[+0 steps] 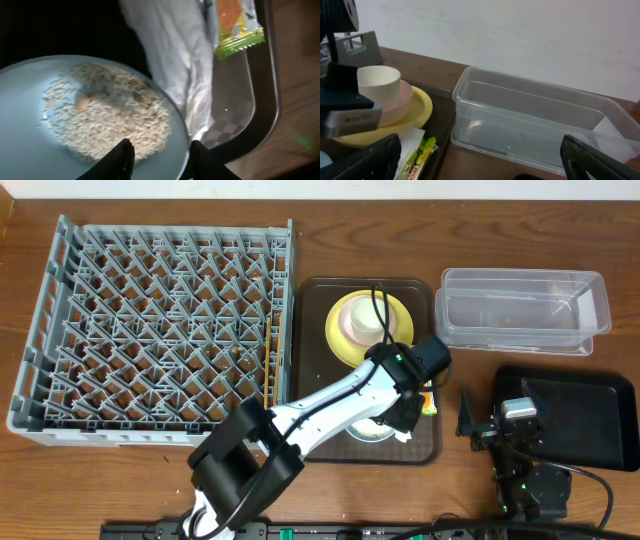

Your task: Sort waste into correct bins and load items into the dishwasher

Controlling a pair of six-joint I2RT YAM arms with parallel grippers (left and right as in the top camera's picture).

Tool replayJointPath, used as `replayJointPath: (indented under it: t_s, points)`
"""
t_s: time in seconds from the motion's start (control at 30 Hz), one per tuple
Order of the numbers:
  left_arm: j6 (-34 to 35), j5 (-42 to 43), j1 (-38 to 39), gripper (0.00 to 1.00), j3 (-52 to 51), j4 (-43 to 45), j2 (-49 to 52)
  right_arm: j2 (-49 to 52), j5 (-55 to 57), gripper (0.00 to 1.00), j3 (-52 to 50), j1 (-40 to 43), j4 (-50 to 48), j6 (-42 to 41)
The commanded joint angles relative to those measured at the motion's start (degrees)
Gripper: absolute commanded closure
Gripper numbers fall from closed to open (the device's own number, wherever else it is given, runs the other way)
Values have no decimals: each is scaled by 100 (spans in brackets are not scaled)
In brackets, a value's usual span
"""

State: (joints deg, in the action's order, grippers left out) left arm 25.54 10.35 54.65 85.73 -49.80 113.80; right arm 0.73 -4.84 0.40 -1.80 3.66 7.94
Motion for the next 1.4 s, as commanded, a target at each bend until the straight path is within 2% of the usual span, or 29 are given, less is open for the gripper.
replayJointPath:
  t_s: [0.0,0.33,0.53,0.67,1.23,1.37]
  points:
    - [28,-52,74,60,-42,22,4,-24,31,1,-9,11,24,-81]
    - [26,-81,181,60,-46,26,13,-24,31,1,-9,11,24,-81]
    - [28,-852,407,59,-118,22,46,-24,31,1,-9,11,26,-81]
    - [26,-857,415,59,-120,20,46,-24,31,1,-9,13,26,-81]
    - [28,-2210,407,59,-125,-472,46,-24,31,1,-9,11,24,-81]
    - [31,-2262,310,59,-125,-588,46,-24,33,1,-9,11,24,-81]
